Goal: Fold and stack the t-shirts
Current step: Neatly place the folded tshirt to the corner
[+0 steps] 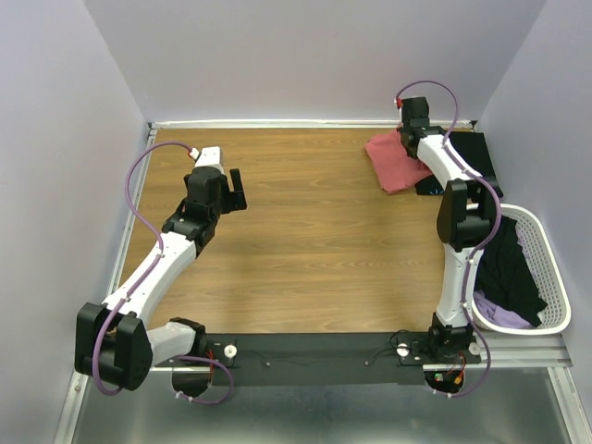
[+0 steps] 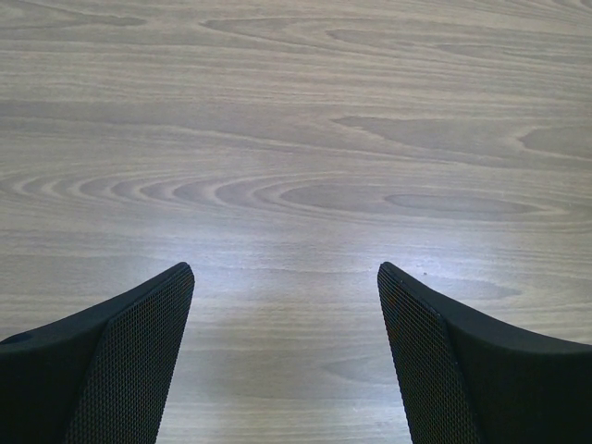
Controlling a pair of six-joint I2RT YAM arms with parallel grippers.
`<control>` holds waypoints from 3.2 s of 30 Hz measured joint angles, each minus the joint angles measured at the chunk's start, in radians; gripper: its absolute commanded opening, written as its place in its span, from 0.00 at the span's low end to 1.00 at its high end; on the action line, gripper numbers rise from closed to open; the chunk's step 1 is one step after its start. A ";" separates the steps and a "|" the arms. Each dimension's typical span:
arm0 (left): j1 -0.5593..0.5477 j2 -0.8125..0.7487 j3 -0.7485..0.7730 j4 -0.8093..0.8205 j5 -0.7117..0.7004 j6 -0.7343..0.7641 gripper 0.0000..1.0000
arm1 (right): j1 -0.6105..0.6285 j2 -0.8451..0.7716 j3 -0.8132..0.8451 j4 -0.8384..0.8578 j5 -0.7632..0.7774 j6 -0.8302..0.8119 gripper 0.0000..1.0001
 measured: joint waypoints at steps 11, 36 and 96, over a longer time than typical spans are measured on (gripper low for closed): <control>0.000 0.000 0.000 0.000 -0.005 0.000 0.88 | -0.003 -0.001 0.011 -0.001 0.019 0.021 0.00; 0.000 0.019 0.000 0.000 -0.026 0.001 0.88 | -0.047 -0.035 0.008 -0.007 0.084 0.100 0.01; 0.000 0.080 0.000 0.000 -0.021 0.008 0.88 | -0.175 0.038 0.055 -0.019 0.109 0.180 0.05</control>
